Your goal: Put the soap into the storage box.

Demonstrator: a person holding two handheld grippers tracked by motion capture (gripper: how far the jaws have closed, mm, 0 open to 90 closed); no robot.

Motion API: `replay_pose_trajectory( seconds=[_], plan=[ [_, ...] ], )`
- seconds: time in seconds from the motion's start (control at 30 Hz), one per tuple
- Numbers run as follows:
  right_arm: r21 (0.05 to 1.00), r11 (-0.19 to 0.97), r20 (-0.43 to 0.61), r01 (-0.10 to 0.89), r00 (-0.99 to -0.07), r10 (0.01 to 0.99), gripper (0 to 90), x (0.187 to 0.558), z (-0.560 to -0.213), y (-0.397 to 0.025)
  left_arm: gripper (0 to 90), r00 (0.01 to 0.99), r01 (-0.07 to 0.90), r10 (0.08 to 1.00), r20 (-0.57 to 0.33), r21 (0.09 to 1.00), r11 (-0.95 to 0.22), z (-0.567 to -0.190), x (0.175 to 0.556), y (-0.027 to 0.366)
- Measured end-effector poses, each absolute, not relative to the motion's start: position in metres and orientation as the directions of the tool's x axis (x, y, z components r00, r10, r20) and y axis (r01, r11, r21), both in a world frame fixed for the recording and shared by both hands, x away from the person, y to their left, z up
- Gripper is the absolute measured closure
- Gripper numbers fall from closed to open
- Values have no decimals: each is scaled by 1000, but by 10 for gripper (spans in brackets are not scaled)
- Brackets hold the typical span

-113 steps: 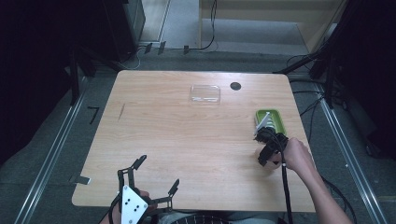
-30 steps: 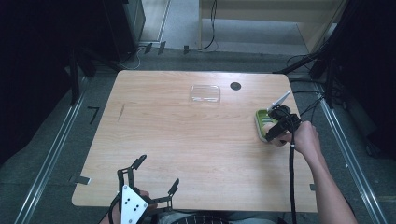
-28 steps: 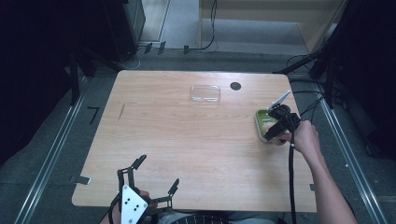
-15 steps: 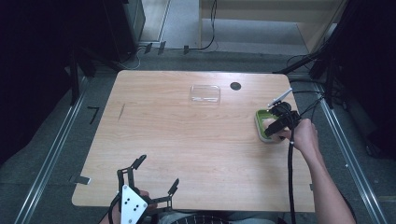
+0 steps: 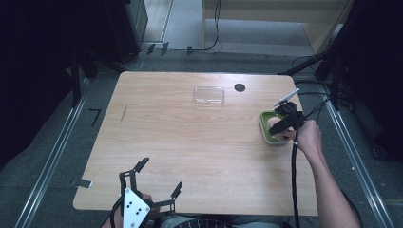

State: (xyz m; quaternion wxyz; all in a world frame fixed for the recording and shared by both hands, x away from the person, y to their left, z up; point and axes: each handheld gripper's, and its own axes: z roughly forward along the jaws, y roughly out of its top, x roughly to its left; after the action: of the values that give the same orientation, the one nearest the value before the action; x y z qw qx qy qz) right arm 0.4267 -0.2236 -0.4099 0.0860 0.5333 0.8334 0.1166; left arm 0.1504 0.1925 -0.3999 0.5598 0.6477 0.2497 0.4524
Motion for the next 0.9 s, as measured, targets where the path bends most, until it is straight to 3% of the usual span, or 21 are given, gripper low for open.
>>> replay_pose_trajectory(
  seconds=[0.9],
  plan=[
    [387, 259, 60, 885, -304, 951, 334, 443, -429, -234, 0, 464, -181, 833, 302, 952, -245, -400, 150, 193]
  ],
)
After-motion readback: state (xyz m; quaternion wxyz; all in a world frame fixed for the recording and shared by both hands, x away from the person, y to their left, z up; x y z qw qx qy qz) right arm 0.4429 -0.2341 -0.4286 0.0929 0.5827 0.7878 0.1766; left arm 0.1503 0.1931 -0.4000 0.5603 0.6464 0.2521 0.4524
